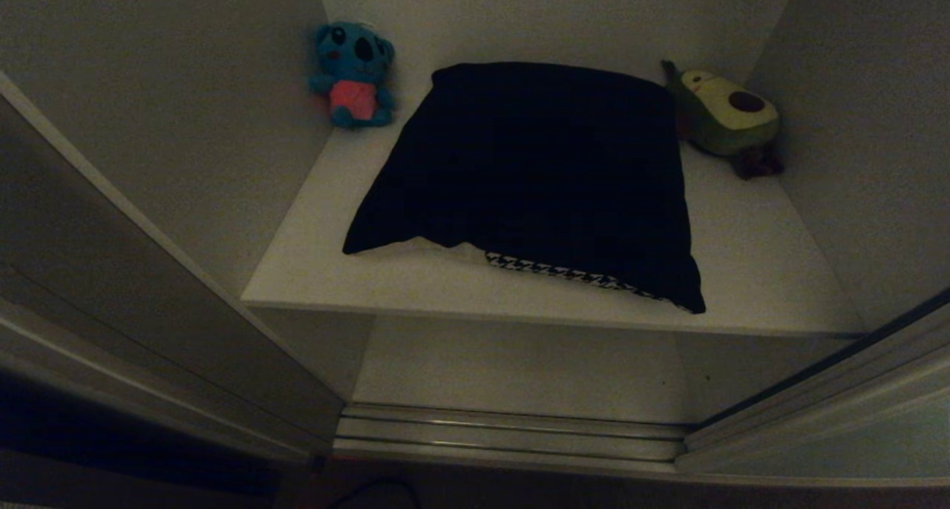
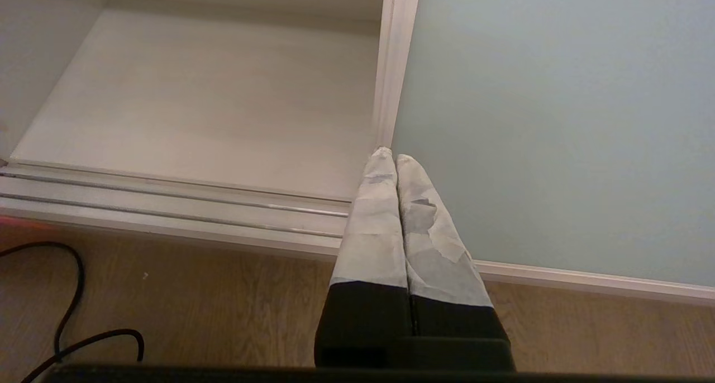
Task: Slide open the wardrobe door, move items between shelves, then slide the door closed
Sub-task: Close the door
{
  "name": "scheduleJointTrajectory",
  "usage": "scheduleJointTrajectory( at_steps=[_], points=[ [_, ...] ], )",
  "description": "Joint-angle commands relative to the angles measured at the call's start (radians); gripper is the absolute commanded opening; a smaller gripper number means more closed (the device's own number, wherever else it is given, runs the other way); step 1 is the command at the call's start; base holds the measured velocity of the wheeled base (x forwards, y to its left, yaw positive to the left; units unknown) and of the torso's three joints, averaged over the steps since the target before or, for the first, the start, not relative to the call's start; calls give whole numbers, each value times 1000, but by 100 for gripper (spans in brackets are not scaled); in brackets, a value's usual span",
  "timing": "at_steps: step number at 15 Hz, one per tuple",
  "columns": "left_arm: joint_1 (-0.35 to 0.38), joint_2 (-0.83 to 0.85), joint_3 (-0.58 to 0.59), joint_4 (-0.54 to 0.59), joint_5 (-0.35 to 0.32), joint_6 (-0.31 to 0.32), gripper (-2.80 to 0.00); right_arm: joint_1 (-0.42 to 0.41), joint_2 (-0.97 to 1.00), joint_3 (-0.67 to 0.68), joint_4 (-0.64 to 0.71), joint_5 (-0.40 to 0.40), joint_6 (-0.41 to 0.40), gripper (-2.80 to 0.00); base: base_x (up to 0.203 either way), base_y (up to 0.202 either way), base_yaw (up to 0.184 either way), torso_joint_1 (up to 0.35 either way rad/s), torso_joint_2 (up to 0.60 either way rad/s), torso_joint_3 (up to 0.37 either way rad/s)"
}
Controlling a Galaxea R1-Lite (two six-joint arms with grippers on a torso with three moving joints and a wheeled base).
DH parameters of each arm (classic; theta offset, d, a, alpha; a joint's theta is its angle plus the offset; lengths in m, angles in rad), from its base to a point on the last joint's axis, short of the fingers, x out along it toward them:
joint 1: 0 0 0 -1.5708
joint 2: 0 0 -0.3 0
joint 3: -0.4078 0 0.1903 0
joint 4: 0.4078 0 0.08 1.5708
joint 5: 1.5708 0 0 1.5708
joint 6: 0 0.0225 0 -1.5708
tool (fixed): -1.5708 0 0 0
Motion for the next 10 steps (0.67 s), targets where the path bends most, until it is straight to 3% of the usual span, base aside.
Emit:
scheduleJointTrajectory(
  at_steps=[1, 10],
  points=[
    [0, 2, 1, 6, 0, -2, -280, 0, 0, 5, 1, 0, 0, -280, 0, 0, 0, 0, 0, 0],
    [0, 2, 1, 6, 3, -1, -280, 0, 0, 5, 1, 0, 0, -280, 0, 0, 0, 0, 0, 0]
  ],
)
